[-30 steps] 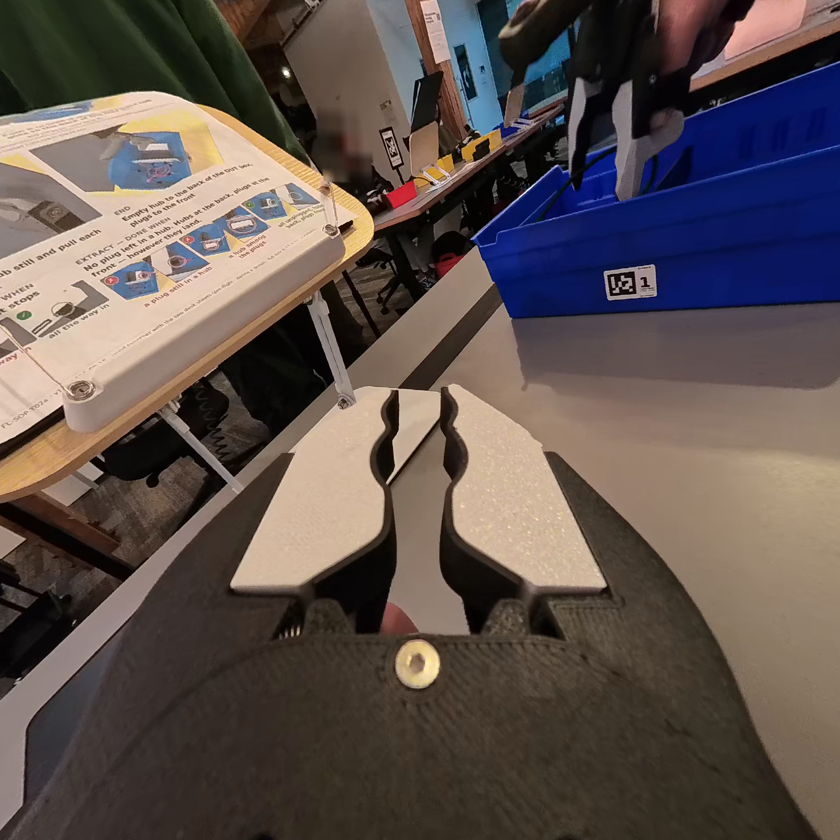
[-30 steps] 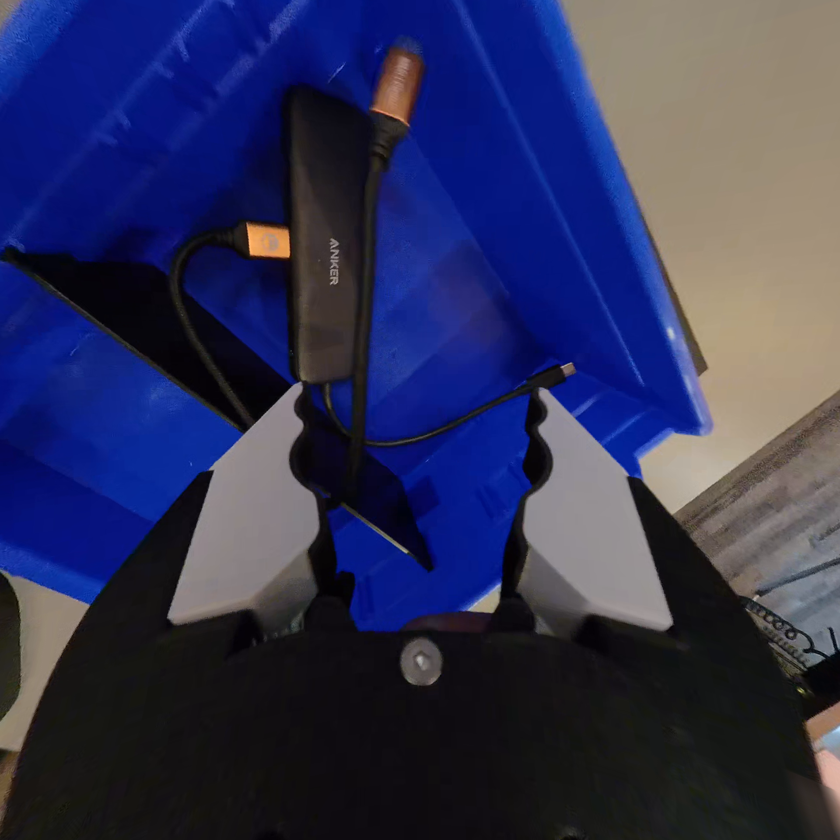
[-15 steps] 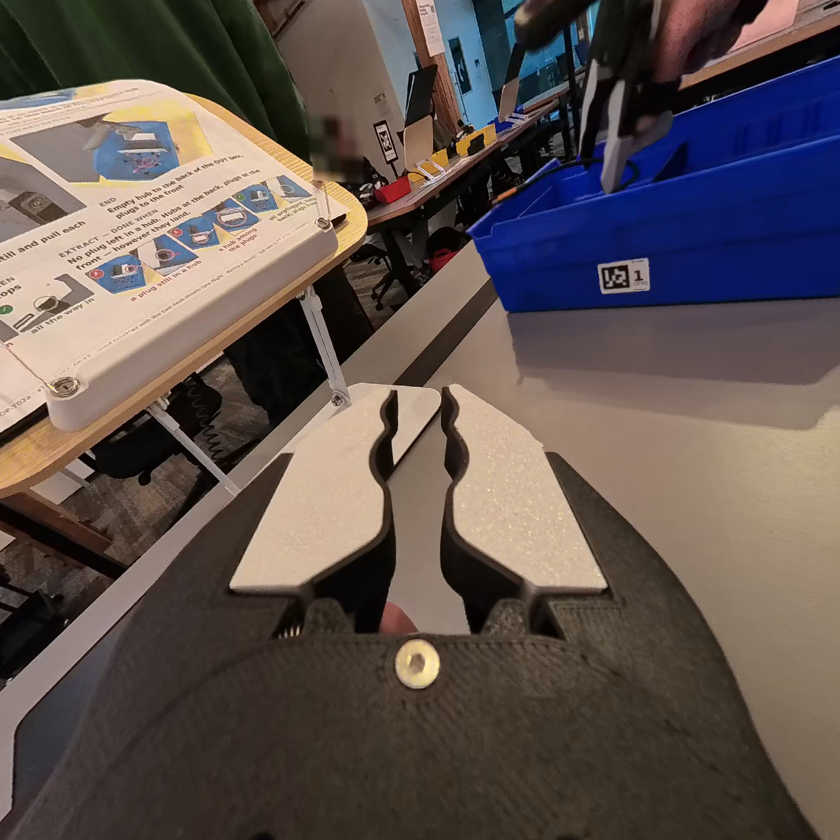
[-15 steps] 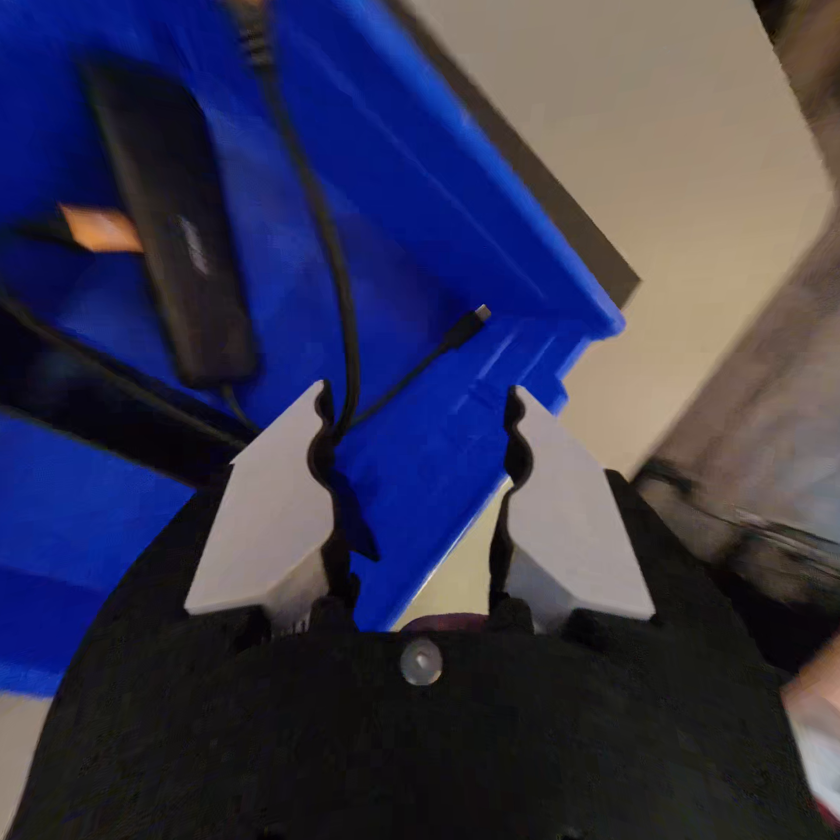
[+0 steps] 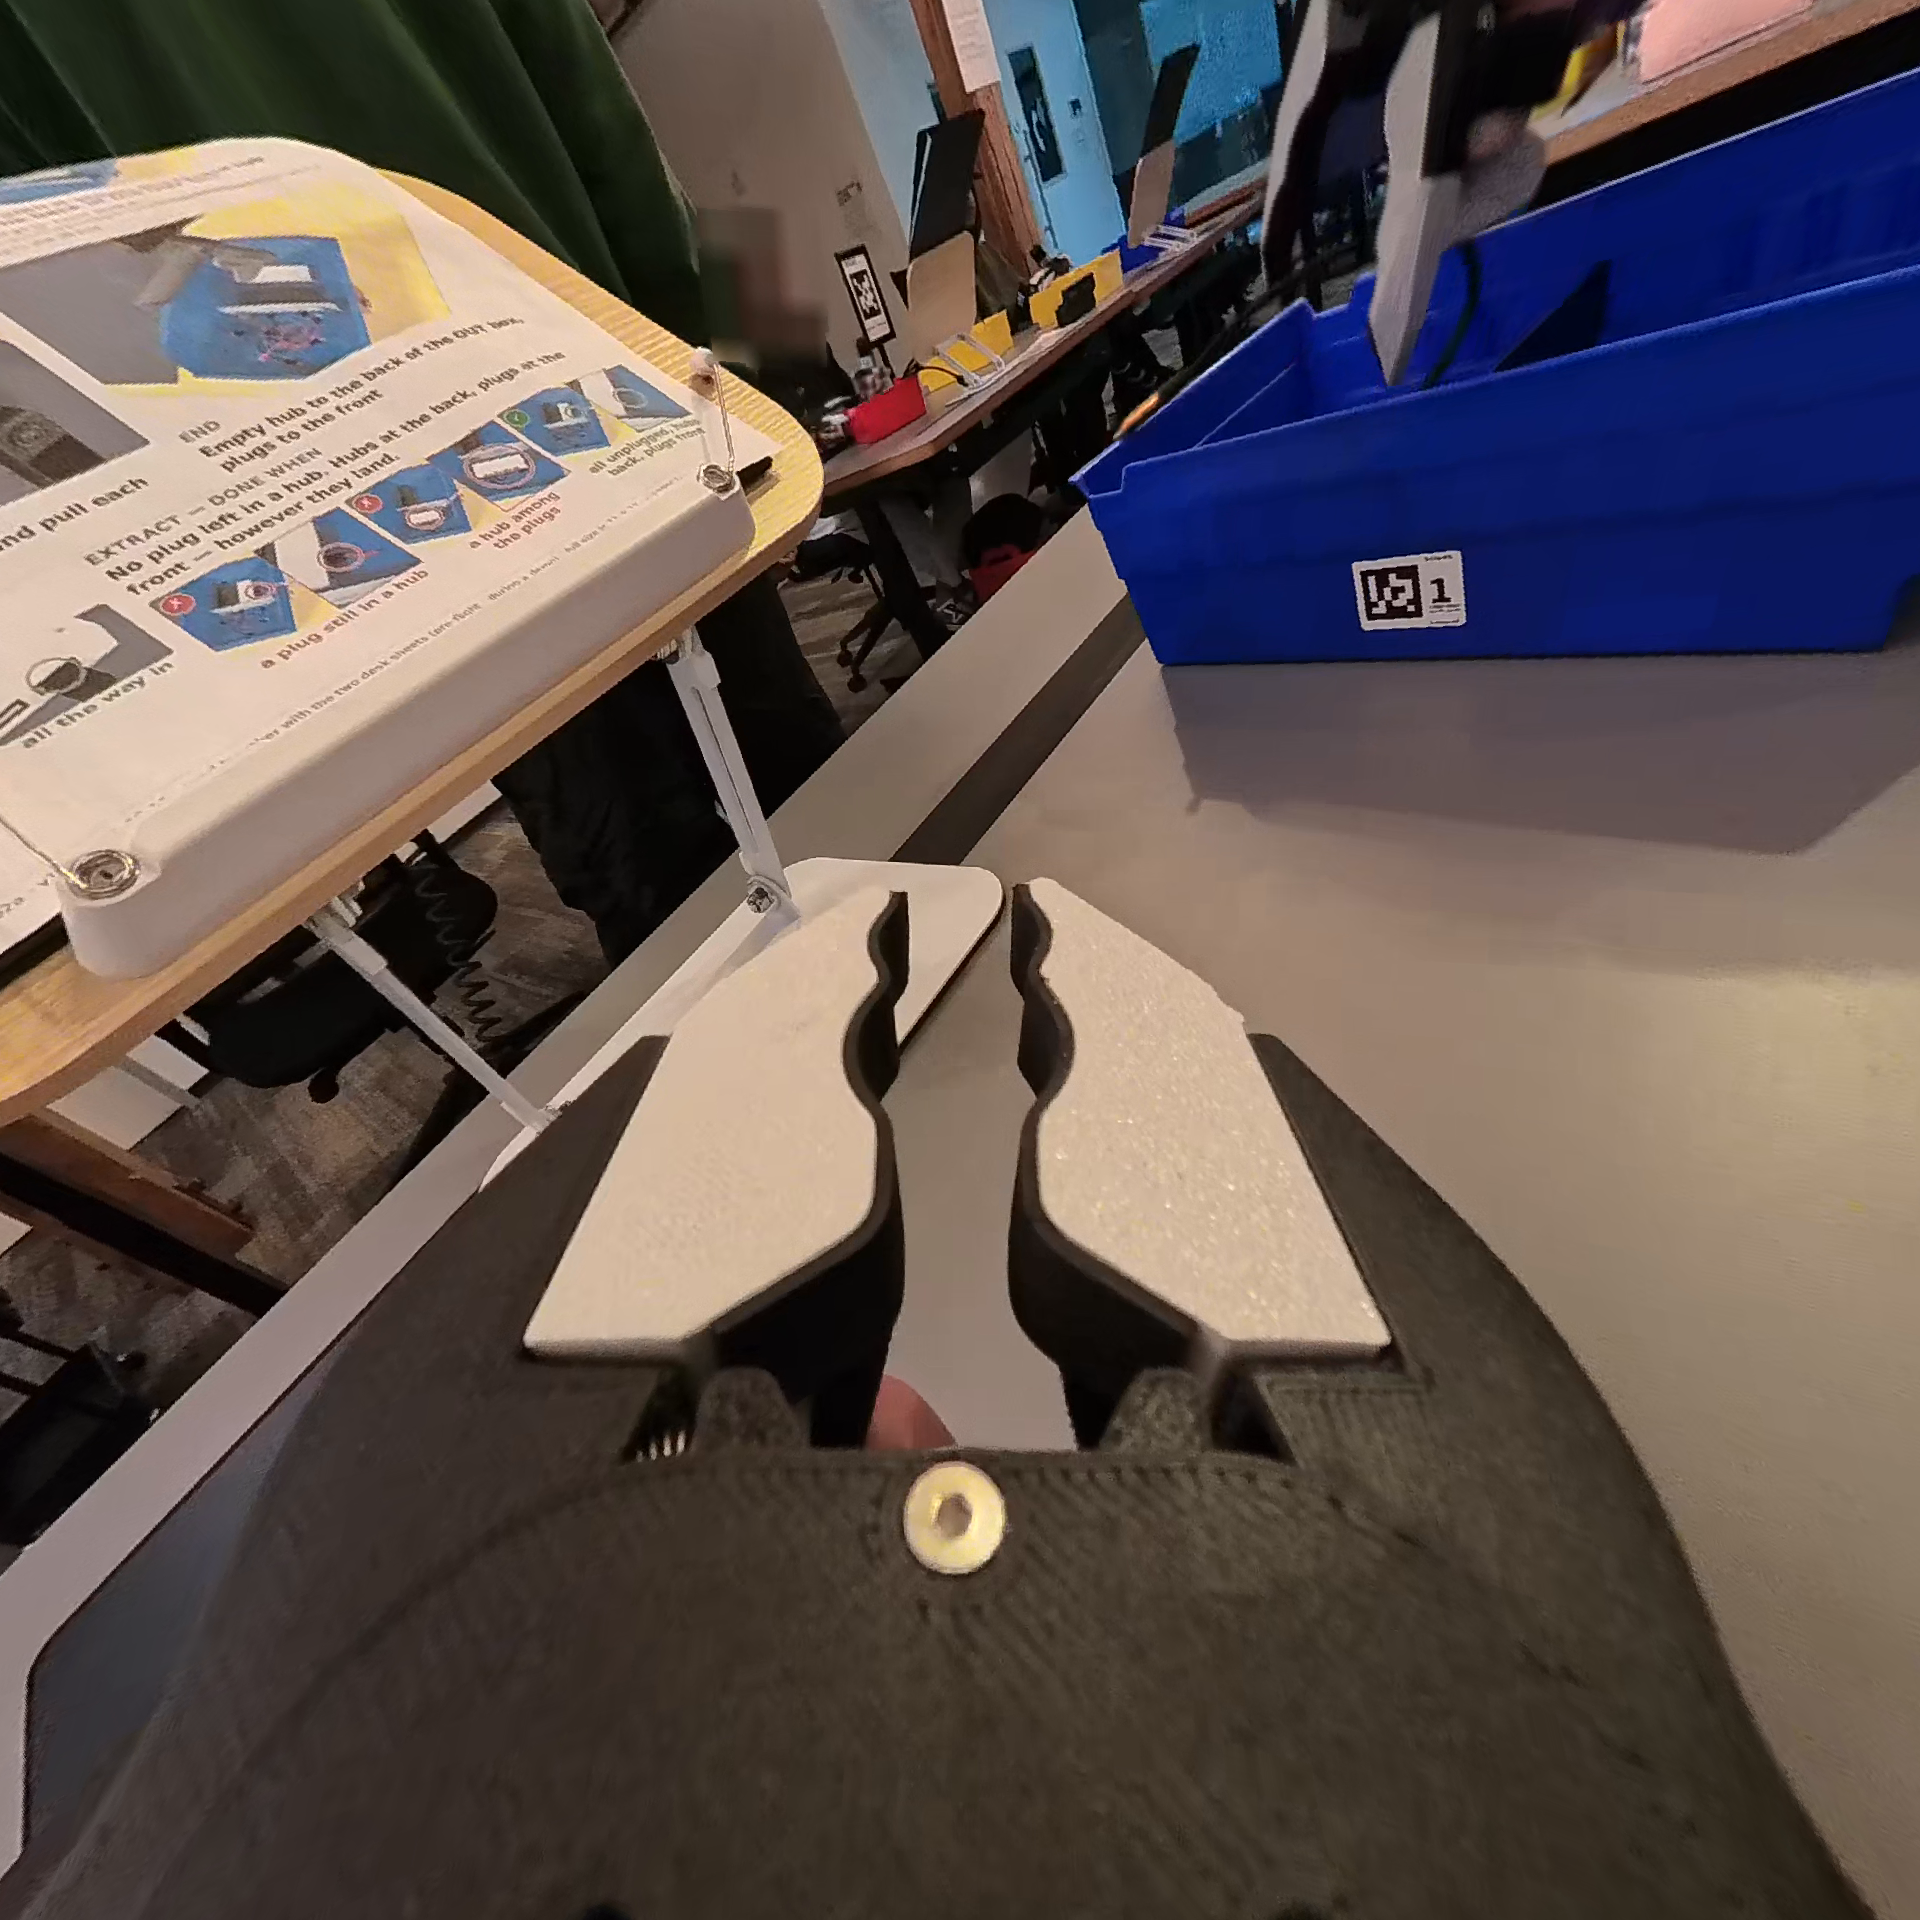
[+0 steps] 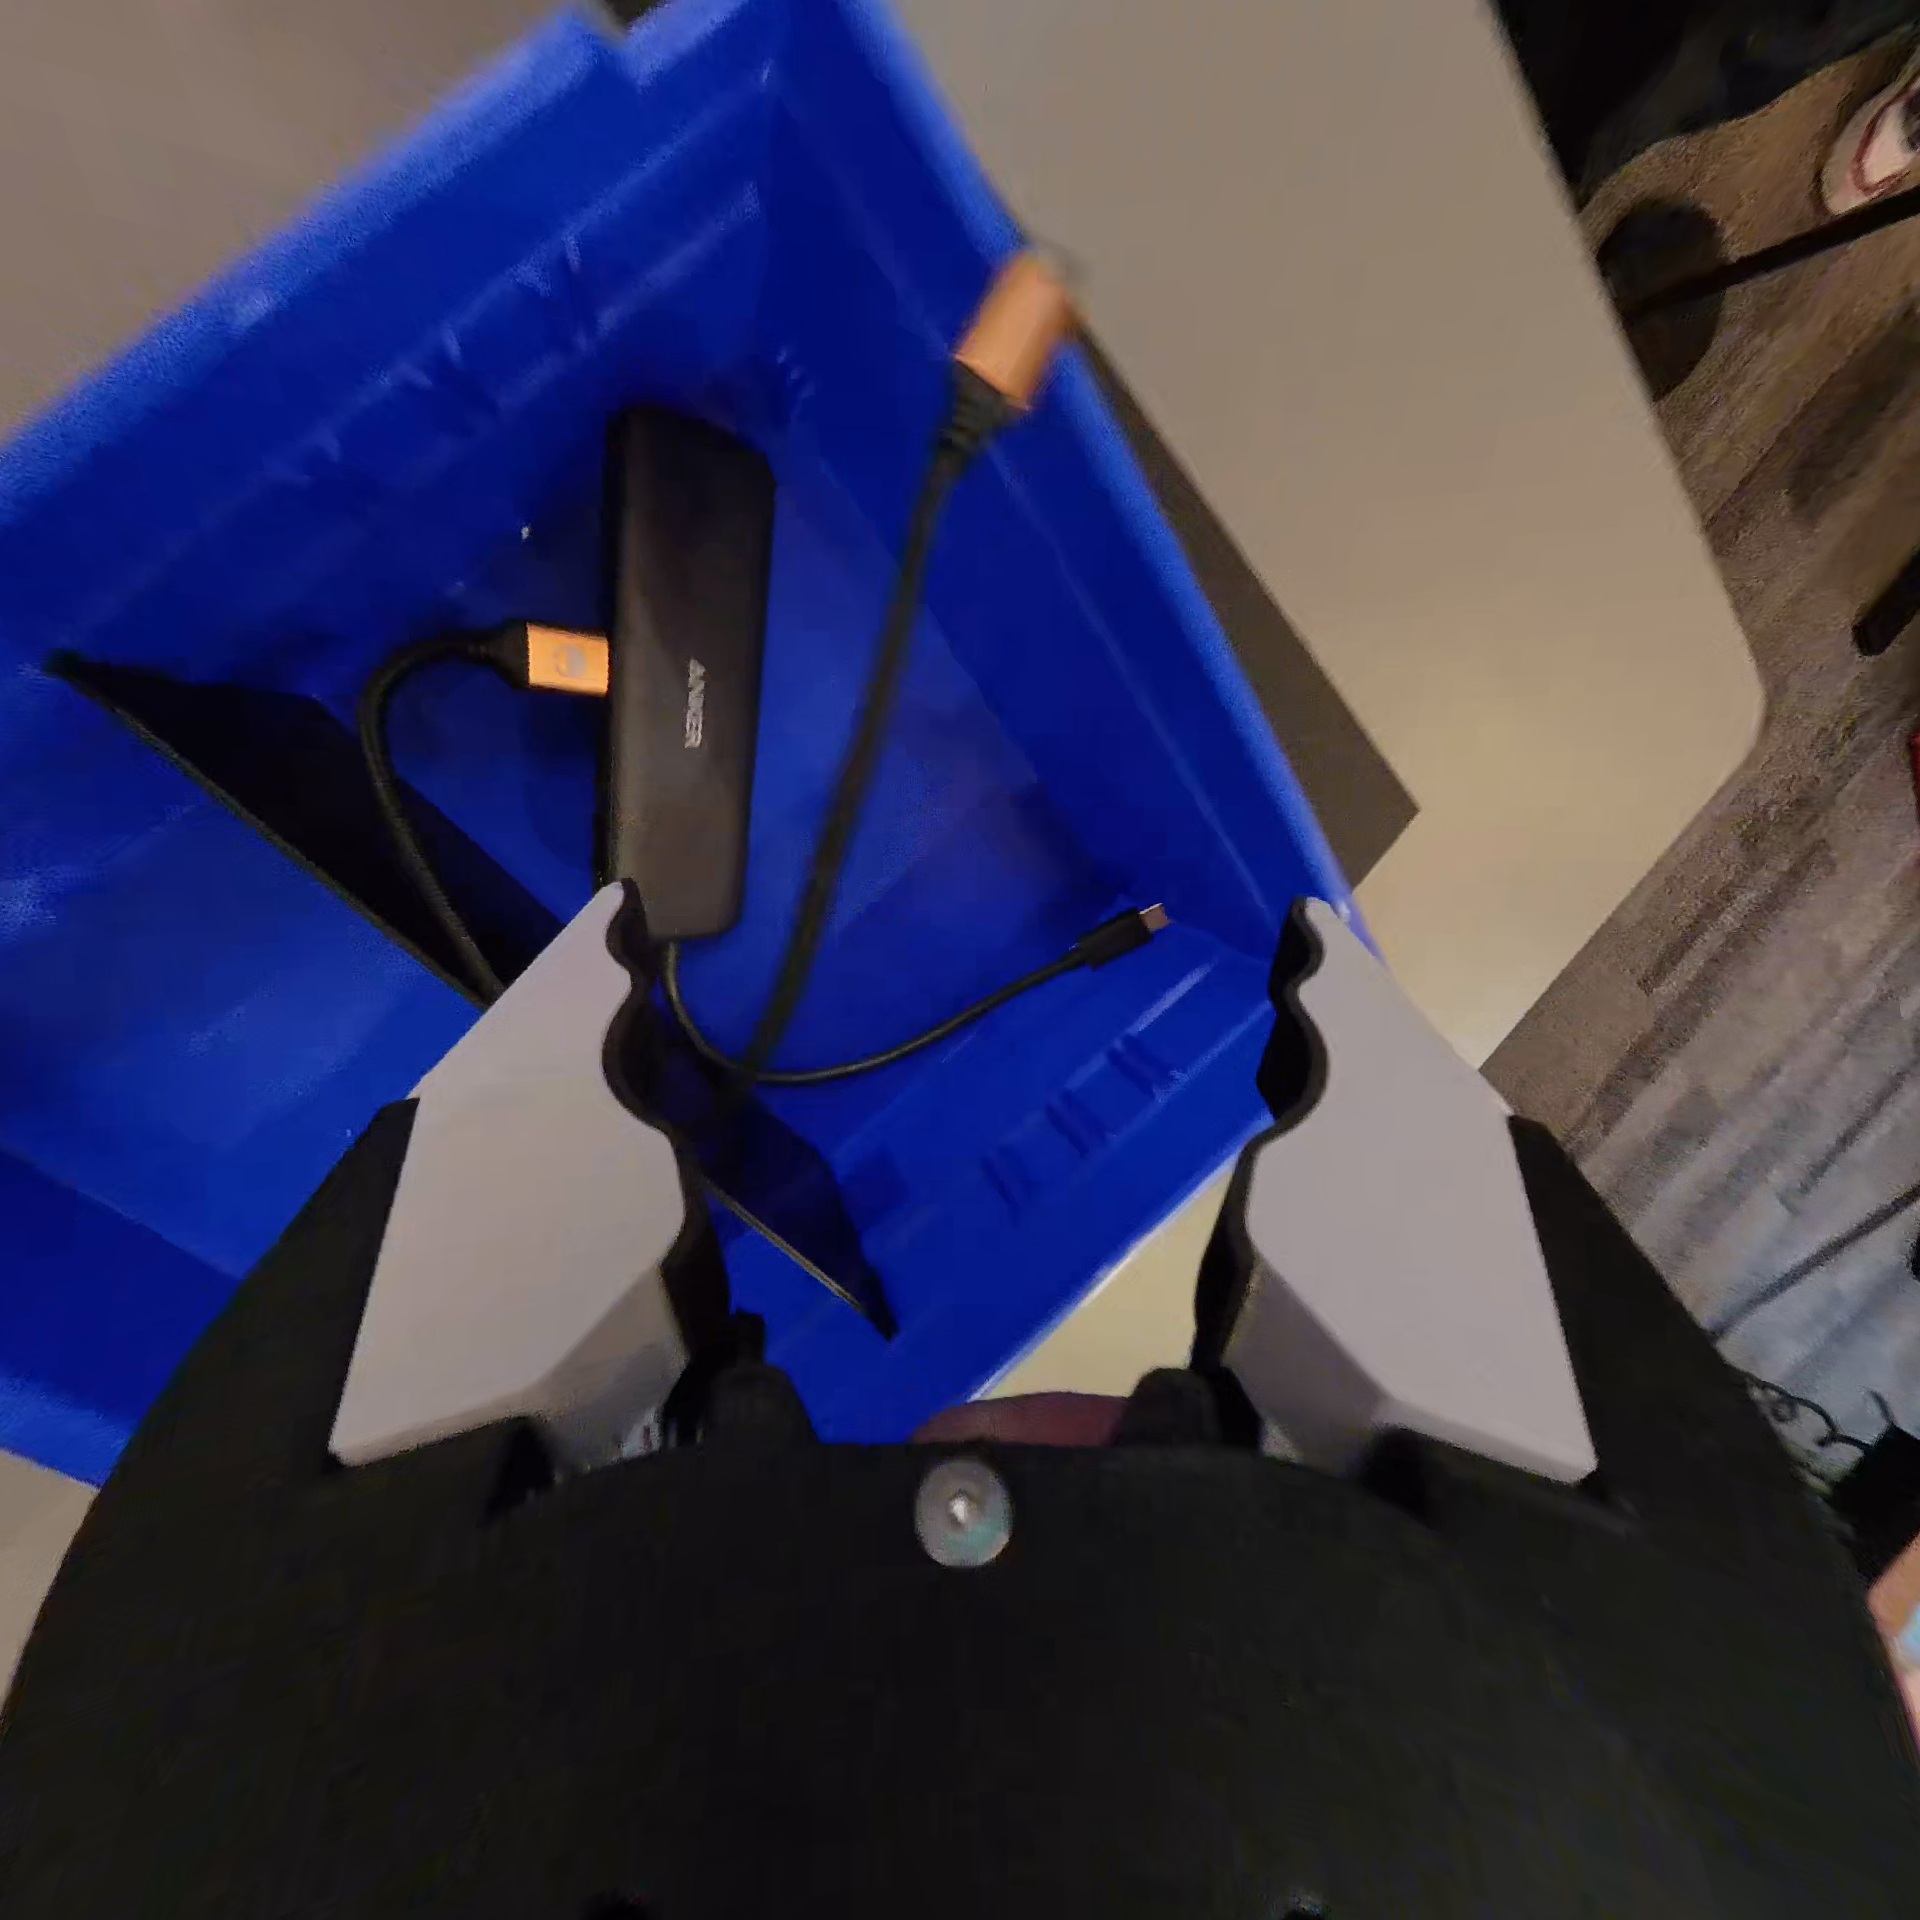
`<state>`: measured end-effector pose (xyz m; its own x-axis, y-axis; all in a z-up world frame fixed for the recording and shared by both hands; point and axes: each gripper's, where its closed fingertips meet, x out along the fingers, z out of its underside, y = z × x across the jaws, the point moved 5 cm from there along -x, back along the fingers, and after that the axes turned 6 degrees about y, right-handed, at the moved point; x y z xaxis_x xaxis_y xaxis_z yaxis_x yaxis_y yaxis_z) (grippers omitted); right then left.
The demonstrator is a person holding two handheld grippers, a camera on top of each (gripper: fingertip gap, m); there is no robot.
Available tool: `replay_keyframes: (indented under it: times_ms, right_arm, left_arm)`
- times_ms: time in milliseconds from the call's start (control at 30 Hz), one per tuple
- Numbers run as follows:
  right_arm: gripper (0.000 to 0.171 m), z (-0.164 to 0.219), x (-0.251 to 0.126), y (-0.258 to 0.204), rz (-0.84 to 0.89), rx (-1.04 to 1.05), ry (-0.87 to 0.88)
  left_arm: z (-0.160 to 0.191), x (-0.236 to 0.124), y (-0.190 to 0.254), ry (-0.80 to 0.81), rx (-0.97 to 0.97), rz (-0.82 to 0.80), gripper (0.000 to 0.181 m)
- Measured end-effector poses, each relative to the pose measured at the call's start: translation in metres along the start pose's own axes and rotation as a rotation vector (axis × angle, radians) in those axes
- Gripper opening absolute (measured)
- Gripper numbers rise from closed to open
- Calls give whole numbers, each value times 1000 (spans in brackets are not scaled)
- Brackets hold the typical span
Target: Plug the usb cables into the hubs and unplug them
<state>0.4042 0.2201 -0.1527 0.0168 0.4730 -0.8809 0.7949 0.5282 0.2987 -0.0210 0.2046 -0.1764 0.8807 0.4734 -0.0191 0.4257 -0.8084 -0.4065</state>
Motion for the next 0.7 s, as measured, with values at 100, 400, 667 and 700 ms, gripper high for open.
replay_keyframes:
  times_ms: [100, 400, 667, 700]
  right_arm:
    - [115, -6, -20, 9, 37, 36, 71]
    - [91, 3, -19, 14, 74, 81, 108]
    - [64, 7, -29, 21, -61, 203, 200]
    - [68, 7, -26, 18, -118, 252, 232]
  left_arm:
    - [-2, -1, 0, 4, 2, -2, 19]
    - [-5, -2, 2, 8, 6, -1, 19]
    - [-2, 0, 1, 3, -2, 2, 19]
    - [-2, 0, 2, 1, 2, 4, 19]
